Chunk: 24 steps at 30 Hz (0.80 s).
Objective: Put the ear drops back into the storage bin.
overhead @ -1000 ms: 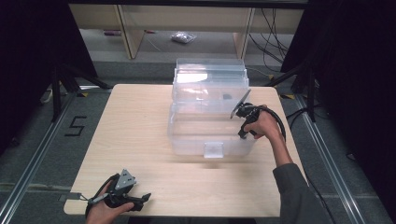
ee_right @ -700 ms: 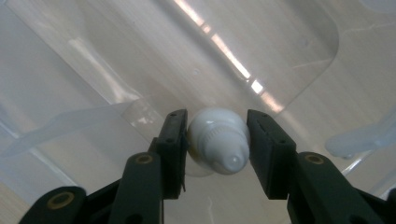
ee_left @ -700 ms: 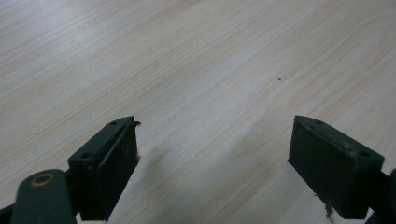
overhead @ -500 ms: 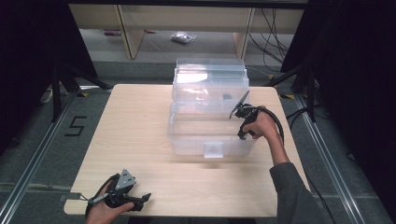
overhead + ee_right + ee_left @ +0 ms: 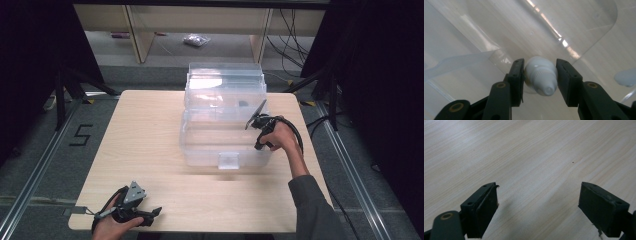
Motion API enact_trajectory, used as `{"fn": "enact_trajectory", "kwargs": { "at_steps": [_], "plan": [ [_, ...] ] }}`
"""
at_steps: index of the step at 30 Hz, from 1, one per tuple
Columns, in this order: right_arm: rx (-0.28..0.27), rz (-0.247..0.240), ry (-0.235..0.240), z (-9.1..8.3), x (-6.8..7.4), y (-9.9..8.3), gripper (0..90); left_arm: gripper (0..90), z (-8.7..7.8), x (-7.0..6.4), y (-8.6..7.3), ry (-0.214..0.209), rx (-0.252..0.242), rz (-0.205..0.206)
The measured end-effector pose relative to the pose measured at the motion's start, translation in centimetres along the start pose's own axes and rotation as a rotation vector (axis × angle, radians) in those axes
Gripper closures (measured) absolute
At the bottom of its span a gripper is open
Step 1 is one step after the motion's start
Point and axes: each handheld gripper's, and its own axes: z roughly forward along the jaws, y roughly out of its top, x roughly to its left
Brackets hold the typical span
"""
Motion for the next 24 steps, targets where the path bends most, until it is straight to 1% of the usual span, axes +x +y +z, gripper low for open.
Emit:
{"fn": "enact_trajectory", "kwargs": {
  "at_steps": [3,4,5,6,7,8,9,10,11,12,14,15,16,17,18,20,21,22,24],
  "plan": [
    [-0.001,-0.007,-0.009,0.0,0.0,0.0,59.9,15.1,0.0,0.0,0.0,-0.001,0.002,0.003],
    [-0.012,-0.028,0.001,-0.2,-0.1,-0.1,59.2,15.1,0.0,0.0,0.0,0.0,0.005,0.006],
    [-0.012,-0.028,0.001,-0.2,-0.1,-0.1,59.2,15.1,0.0,0.0,0.0,-0.001,0.005,0.006],
    [-0.025,-0.038,0.008,-0.4,-0.2,-0.1,50.9,15.1,0.0,0.0,0.0,-0.001,0.005,0.006],
    [-0.025,-0.038,0.008,-0.4,-0.2,-0.1,50.9,15.1,0.0,0.0,0.0,-0.001,0.005,0.007],
    [-0.04,-0.037,0.0,-1.0,0.1,-0.1,46.9,15.1,0.0,0.0,0.0,0.0,0.005,0.006],
    [-0.04,-0.037,0.0,-1.0,0.1,-0.1,46.9,15.1,0.0,0.0,0.0,0.0,0.005,0.006],
    [-0.046,-0.026,0.005,-1.3,0.3,-0.1,44.3,15.1,0.0,0.0,0.0,0.001,0.004,0.005],
    [-0.049,-0.001,-0.003,-1.7,0.5,-0.1,42.0,15.1,0.0,0.0,0.0,0.0,0.005,0.007],
    [-0.063,-0.007,-0.012,-2.0,0.5,0.0,40.7,15.1,0.0,0.0,0.0,0.001,0.006,0.006],
    [-0.078,-0.01,-0.014,-2.6,0.7,0.0,38.8,15.1,0.0,0.0,0.0,0.0,0.009,0.009],
    [-0.096,-0.021,-0.02,-2.6,0.7,0.0,37.5,15.1,0.0,0.0,0.0,0.0,0.009,0.011],
    [-0.095,-0.024,-0.02,-2.8,0.8,0.0,36.9,15.1,0.0,0.0,0.0,-0.001,0.01,0.01],
    [-0.081,-0.002,-0.016,-2.9,0.9,0.1,36.2,15.1,0.0,0.0,0.0,-0.001,0.01,0.011],
    [-0.089,-0.019,-0.016,-3.0,0.9,0.1,36.0,15.1,0.0,0.0,0.0,-0.002,0.01,0.01],
    [-0.098,-0.015,-0.015,-3.1,0.9,0.0,35.5,15.1,0.0,0.0,0.0,-0.002,0.008,0.01],
    [-0.105,-0.036,-0.024,-3.0,0.8,0.0,34.9,15.1,0.0,0.0,0.0,0.0,0.004,0.006],
    [-0.107,-0.02,-0.022,-3.1,0.9,0.0,34.3,15.1,0.0,0.0,0.0,-0.002,0.002,0.001],
    [-0.116,-0.023,-0.022,-3.3,0.8,-0.1,33.4,15.1,0.0,0.0,0.0,0.0,0.004,0.005]
  ]
}}
